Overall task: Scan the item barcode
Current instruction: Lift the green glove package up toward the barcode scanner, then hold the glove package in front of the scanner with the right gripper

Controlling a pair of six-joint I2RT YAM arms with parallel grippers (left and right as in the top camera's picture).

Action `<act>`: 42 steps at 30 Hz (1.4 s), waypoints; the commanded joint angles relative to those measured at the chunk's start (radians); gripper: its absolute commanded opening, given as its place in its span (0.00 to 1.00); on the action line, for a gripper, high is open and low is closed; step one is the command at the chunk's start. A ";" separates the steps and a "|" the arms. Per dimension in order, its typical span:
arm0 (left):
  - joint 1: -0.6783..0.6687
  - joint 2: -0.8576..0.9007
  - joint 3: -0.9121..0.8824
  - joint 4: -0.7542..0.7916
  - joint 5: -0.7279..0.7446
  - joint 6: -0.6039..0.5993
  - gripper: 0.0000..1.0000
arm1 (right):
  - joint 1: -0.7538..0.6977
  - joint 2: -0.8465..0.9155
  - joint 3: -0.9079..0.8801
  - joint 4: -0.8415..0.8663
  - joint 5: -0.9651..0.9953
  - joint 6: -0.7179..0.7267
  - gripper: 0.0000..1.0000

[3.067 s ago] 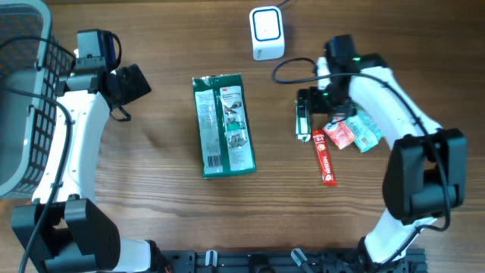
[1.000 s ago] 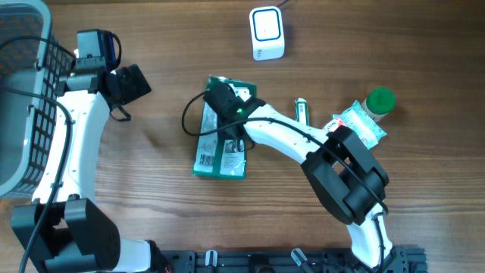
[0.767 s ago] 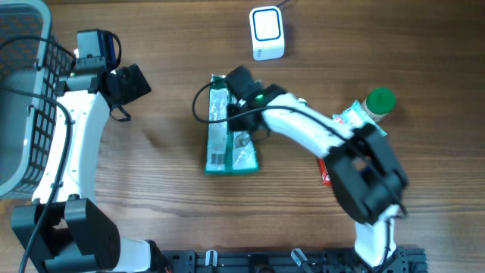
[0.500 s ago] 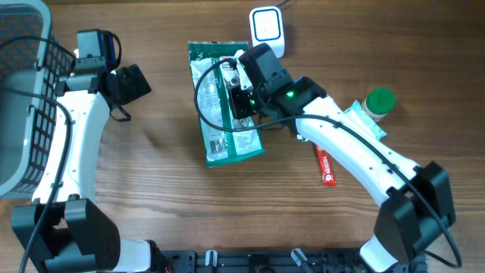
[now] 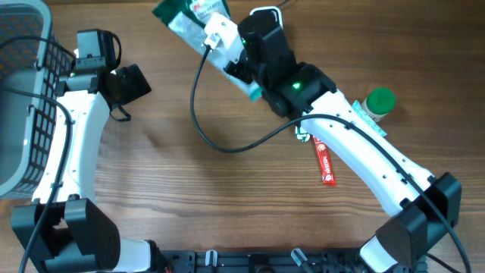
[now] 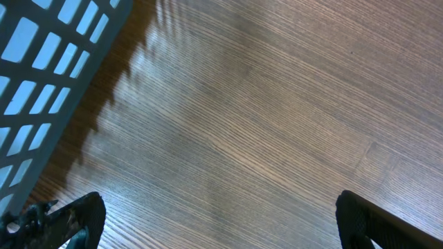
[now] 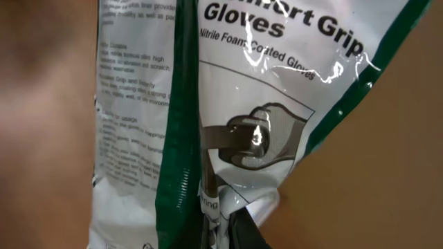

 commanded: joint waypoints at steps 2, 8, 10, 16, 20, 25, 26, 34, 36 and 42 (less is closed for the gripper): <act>0.006 -0.007 0.011 0.002 -0.009 0.016 1.00 | -0.012 0.056 0.018 0.200 0.171 -0.361 0.04; 0.006 -0.007 0.011 0.002 -0.009 0.016 1.00 | -0.047 0.259 0.018 0.659 0.322 -0.597 0.04; 0.006 -0.007 0.011 0.002 -0.009 0.016 1.00 | -0.069 0.346 0.018 0.835 0.348 -0.645 0.04; 0.006 -0.007 0.011 0.002 -0.009 0.016 1.00 | -0.113 0.529 0.018 1.182 0.423 -0.650 0.04; 0.006 -0.007 0.011 0.002 -0.009 0.016 1.00 | -0.118 0.595 0.018 1.224 0.414 -0.626 0.04; 0.006 -0.007 0.011 0.002 -0.009 0.016 1.00 | -0.118 0.618 0.018 1.219 0.386 -0.523 0.04; 0.006 -0.007 0.011 0.002 -0.009 0.016 1.00 | -0.118 0.619 0.018 1.214 0.380 -0.491 0.04; 0.006 -0.007 0.011 0.002 -0.009 0.016 1.00 | -0.114 0.620 0.018 1.088 0.308 -0.391 0.04; 0.006 -0.007 0.011 0.002 -0.009 0.016 1.00 | -0.112 0.619 0.018 1.088 0.308 -0.367 0.04; 0.006 -0.007 0.011 0.002 -0.009 0.016 1.00 | -0.092 0.620 0.018 1.045 0.307 -0.293 0.04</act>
